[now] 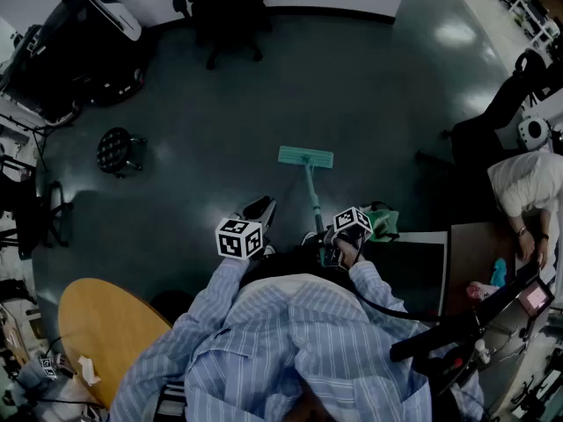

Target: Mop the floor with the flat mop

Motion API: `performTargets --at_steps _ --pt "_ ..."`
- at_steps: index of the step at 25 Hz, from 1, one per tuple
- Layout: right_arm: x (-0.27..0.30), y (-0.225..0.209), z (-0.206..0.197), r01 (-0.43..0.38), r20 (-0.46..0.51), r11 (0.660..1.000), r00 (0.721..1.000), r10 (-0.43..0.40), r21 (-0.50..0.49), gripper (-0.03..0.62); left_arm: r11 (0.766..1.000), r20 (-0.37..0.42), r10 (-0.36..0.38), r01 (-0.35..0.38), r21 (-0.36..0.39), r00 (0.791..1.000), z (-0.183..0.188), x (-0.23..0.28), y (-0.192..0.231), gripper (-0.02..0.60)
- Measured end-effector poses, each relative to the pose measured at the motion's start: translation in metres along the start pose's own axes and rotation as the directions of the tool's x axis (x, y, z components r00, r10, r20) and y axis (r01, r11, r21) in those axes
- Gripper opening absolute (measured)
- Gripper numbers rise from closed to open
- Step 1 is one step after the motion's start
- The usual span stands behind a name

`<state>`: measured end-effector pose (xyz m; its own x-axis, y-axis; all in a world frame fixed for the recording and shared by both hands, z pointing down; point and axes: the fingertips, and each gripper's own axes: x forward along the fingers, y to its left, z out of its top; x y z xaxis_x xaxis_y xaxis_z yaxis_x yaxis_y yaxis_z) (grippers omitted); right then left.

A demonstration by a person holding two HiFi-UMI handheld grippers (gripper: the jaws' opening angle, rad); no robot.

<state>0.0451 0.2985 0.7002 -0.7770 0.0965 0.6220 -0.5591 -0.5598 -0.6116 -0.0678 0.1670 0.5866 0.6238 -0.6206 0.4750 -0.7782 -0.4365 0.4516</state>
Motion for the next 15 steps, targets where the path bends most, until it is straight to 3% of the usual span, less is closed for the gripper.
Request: performTargets --at_steps 15 --pt "-0.008 0.013 0.006 -0.010 -0.008 1.000 1.000 0.010 0.001 0.062 1.000 -0.012 -0.006 0.006 0.008 1.000 0.008 0.013 -0.001 0.069"
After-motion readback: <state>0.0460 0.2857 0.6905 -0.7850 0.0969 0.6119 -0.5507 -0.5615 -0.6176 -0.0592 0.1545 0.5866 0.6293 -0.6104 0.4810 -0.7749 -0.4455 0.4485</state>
